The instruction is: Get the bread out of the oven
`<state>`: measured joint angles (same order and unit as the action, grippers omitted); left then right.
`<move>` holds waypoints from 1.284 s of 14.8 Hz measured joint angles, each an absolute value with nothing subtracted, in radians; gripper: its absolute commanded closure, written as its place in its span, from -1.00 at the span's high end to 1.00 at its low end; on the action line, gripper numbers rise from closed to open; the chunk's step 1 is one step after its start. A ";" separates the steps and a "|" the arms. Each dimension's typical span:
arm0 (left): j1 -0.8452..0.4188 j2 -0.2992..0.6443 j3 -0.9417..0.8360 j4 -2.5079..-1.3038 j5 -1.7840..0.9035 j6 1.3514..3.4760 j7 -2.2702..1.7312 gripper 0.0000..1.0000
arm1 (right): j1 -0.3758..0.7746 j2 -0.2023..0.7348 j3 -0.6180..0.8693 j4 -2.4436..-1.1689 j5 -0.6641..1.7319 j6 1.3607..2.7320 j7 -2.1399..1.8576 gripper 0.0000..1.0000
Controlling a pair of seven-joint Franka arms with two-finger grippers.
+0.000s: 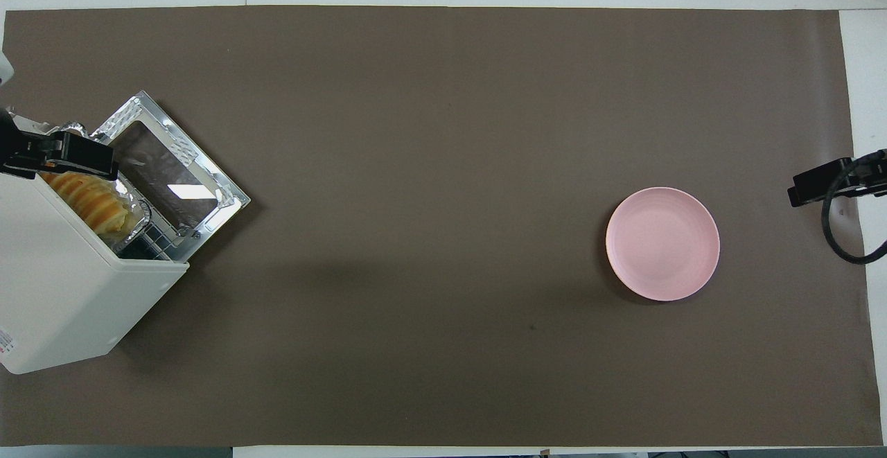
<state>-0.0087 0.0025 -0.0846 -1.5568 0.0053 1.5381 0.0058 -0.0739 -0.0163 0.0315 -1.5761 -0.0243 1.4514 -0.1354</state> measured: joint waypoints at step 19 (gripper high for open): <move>-0.077 0.205 -0.088 -1.566 0.208 1.711 -0.582 1.00 | -0.074 -0.016 0.031 -1.576 -0.024 1.451 -0.135 1.00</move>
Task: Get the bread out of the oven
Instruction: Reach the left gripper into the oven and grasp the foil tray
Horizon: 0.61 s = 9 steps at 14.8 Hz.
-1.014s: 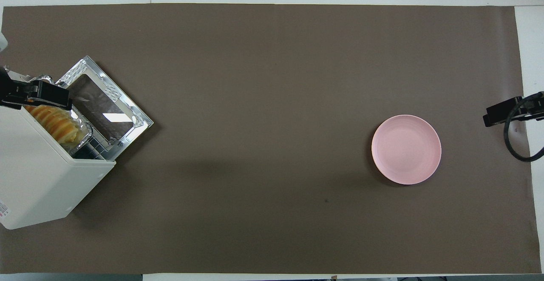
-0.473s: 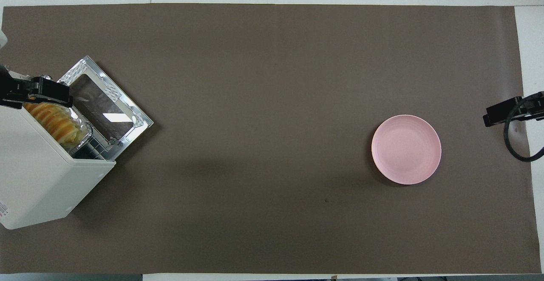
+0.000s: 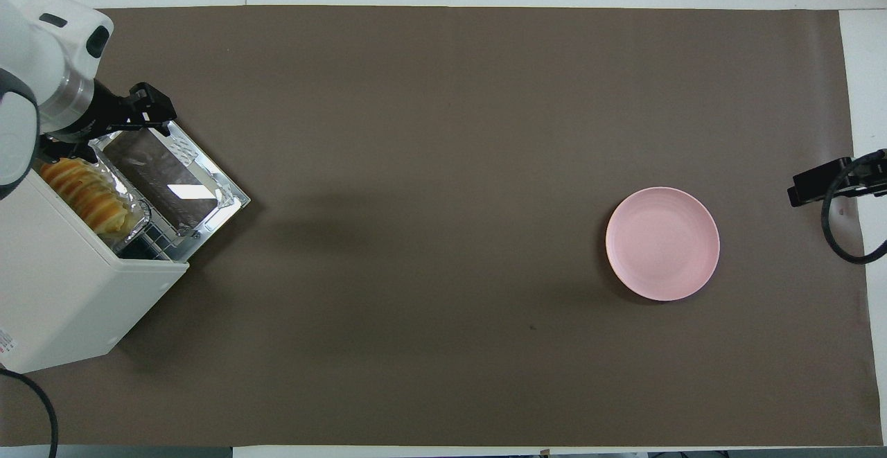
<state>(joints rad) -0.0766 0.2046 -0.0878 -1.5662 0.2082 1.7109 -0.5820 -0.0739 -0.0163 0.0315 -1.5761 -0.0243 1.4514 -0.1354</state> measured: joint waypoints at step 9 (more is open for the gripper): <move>0.044 0.246 -0.069 -1.762 0.284 1.951 -0.692 0.70 | -0.074 -0.016 0.031 -1.576 -0.024 1.451 -0.135 1.00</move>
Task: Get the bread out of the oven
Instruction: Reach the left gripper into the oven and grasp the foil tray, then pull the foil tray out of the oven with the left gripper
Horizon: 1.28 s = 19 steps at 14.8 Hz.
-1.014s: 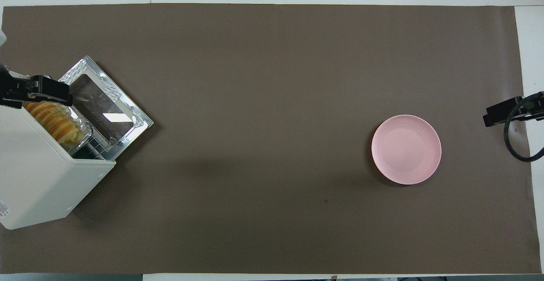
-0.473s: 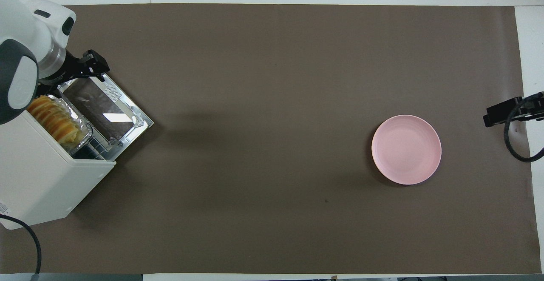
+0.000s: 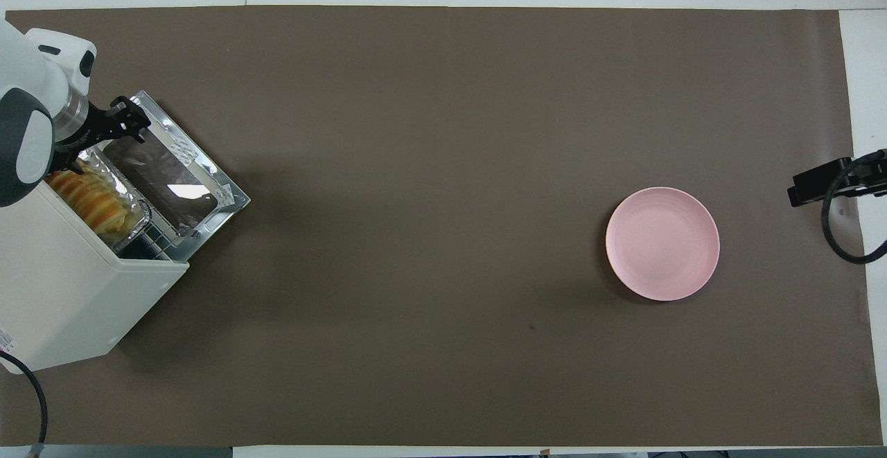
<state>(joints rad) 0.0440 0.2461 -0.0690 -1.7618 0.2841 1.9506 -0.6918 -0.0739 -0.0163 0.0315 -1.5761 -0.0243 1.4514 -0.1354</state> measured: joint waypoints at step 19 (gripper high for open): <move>-0.118 0.246 -0.095 -1.771 0.295 2.045 -0.680 -1.00 | -0.074 -0.016 0.031 -1.576 -0.024 1.451 -0.135 1.00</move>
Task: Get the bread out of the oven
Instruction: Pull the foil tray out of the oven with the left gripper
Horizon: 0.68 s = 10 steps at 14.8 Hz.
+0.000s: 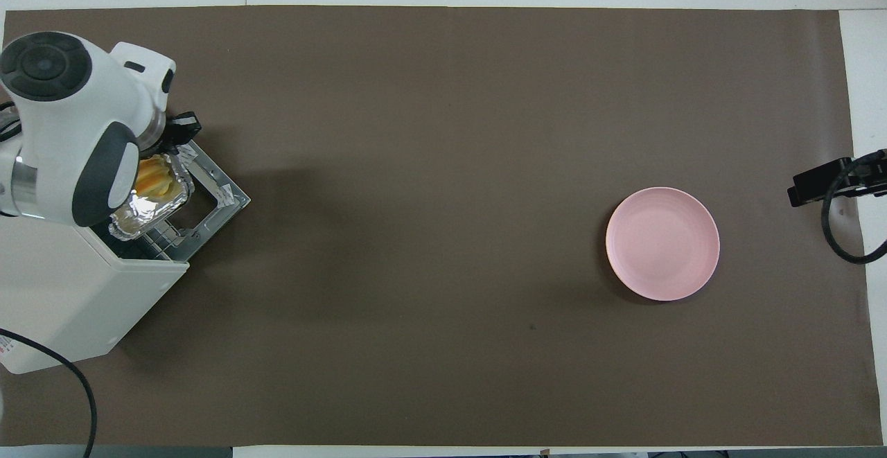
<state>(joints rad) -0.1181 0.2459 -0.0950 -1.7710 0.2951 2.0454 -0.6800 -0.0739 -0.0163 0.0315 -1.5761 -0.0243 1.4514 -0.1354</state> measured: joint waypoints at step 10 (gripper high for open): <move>-0.675 0.417 -0.106 -1.644 0.175 2.011 -0.683 -1.00 | -0.074 -0.016 0.031 -1.576 -0.024 1.451 -0.135 1.00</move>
<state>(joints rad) -0.6749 0.4172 -0.1057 -1.6443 0.1754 2.0110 -0.6827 -0.0739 -0.0163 0.0315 -1.5761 -0.0243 1.4514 -0.1354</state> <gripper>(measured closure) 0.982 0.000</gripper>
